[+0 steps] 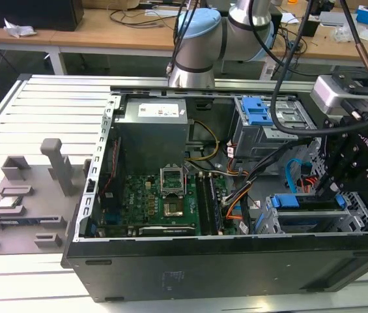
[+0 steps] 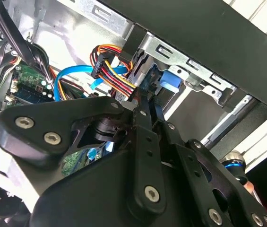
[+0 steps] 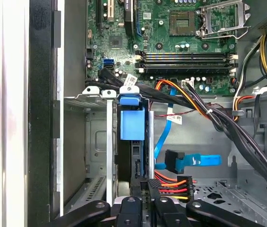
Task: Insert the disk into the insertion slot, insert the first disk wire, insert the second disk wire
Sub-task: 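Insert the first disk wire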
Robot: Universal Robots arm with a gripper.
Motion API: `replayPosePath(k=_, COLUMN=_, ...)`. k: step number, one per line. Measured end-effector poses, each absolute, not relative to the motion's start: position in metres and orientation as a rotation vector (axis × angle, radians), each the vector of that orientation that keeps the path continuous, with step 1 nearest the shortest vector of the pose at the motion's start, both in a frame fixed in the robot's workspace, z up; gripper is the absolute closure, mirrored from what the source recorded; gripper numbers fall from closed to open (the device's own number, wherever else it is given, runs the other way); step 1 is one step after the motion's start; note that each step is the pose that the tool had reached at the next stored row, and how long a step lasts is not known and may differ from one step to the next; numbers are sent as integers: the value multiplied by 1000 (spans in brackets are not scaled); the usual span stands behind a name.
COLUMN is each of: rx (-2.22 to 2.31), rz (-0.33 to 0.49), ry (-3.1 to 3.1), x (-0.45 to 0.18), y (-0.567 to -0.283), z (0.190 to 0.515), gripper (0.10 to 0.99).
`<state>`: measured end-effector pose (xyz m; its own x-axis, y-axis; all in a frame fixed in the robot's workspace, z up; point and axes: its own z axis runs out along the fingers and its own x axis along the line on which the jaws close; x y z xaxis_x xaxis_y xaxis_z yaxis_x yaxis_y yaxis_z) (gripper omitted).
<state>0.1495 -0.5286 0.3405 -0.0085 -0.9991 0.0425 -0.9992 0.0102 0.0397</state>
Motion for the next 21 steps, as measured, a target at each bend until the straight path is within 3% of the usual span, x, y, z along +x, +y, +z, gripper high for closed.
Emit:
replayPosePath(k=14, rx=2177, rz=-13, ry=-2197, x=149, y=-532, z=338, gripper=918)
replayPosePath(k=17, rx=2177, rz=-12, ry=-2197, x=149, y=-532, z=339, gripper=843)
replayPosePath(k=21, rx=2177, rz=-12, ry=-2197, x=149, y=-530, z=363, gripper=843)
